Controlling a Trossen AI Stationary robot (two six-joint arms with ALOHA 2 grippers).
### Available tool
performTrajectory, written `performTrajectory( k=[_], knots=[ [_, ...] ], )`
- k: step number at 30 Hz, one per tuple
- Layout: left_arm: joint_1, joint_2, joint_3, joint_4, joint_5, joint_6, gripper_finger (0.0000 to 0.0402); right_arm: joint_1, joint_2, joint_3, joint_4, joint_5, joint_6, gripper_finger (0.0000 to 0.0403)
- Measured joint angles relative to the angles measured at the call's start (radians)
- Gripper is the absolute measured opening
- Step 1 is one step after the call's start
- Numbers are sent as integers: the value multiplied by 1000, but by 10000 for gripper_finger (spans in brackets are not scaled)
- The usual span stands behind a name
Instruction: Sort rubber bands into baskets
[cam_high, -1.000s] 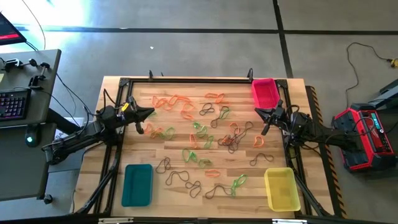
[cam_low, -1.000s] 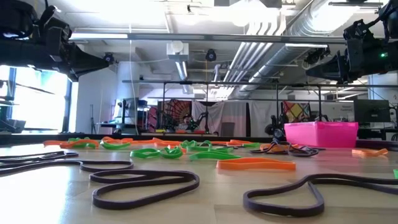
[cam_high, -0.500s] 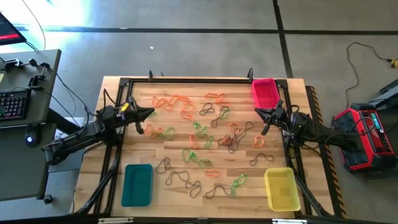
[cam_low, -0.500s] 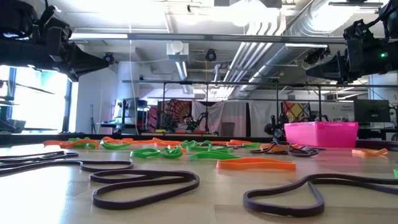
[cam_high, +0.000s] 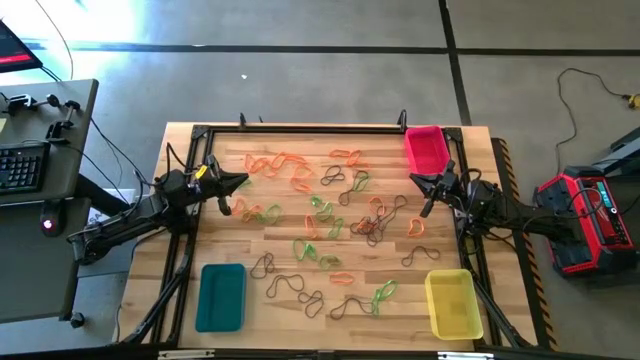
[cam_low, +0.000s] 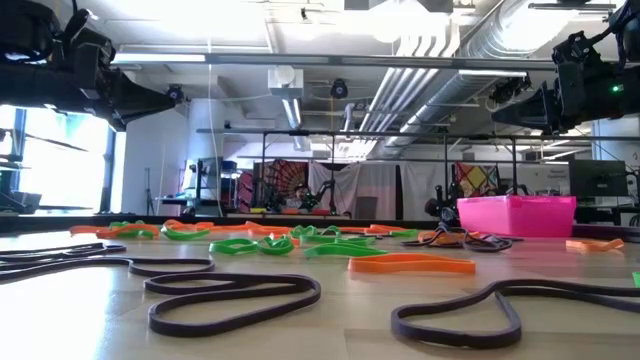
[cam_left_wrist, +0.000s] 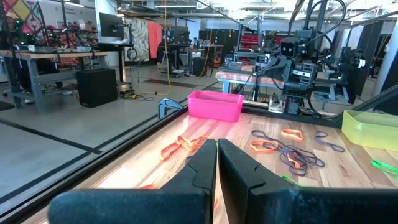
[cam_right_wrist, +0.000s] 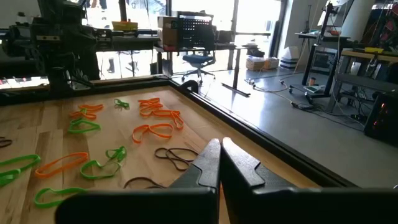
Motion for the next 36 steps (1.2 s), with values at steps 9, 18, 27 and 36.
performTrajectory(
  k=[9, 18, 27, 36],
  knots=[
    [0, 0, 0, 0, 0, 0, 10, 0, 0, 0, 0, 0, -46, 0],
    [0, 0, 0, 0, 0, 0, 10, 0, 0, 0, 3, -2, 33, 0],
    [0, 0, 0, 0, 0, 0, 10, 0, 0, 0, 60, -94, 174, 0],
    [0, 0, 0, 1, 0, 0, 10, 0, 0, 0, 247, -97, 237, 0]
  ],
)
